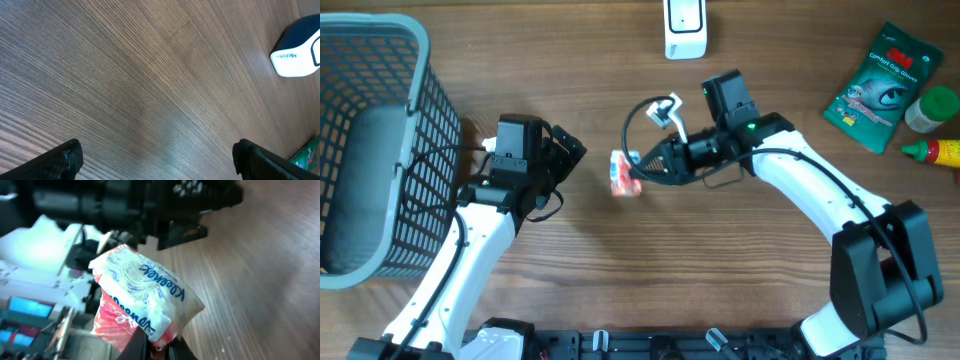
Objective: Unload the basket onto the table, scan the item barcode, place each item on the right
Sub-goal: 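Turn the held tissue pack and raise it toward the scanner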
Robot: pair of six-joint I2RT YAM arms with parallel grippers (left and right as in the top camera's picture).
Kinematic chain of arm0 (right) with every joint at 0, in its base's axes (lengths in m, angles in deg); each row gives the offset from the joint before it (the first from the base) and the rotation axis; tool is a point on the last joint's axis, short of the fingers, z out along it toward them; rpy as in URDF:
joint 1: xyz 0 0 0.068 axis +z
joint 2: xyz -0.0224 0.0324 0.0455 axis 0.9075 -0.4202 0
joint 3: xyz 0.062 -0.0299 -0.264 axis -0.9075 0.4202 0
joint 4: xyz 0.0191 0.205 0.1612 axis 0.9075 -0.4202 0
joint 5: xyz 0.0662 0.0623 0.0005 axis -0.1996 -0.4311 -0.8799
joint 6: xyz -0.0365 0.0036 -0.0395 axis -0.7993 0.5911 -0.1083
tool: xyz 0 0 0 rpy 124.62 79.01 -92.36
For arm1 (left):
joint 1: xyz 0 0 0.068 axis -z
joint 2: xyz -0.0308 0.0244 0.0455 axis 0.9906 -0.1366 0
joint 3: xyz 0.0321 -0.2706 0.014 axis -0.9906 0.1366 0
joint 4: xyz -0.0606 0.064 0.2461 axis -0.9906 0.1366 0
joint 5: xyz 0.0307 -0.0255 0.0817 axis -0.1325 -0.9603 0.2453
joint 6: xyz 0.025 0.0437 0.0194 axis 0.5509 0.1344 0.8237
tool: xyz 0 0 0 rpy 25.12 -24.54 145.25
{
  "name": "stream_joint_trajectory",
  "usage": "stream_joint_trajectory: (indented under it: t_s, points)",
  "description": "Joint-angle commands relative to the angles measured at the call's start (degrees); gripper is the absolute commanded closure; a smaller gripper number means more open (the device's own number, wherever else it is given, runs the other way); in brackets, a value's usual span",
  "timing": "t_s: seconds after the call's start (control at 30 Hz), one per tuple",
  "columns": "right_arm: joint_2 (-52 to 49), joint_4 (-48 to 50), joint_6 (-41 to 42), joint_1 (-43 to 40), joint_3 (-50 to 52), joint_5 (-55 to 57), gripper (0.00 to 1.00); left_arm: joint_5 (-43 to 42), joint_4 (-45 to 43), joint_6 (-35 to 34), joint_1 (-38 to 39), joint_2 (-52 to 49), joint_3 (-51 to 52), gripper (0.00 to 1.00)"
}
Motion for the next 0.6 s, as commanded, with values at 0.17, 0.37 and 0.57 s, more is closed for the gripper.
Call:
stream_joint_trajectory:
  t_s: [0.17,0.37,0.57]
  points:
    - [0.1,-4.5,-26.8,-6.4,7.2,-20.9,0.96,0.9,-0.1,0.8,-0.4,-0.3,0.4,0.00]
    - [0.1,-4.3,-26.9,-6.4,10.3,-21.2,0.96,1.0,-0.1,0.7,-0.4,-0.3,0.4,0.00]
    - [0.1,-8.4,-26.8,-6.4,11.1,-21.8,0.96,1.0,-0.1,0.8,-0.4,-0.3,0.4,0.00]
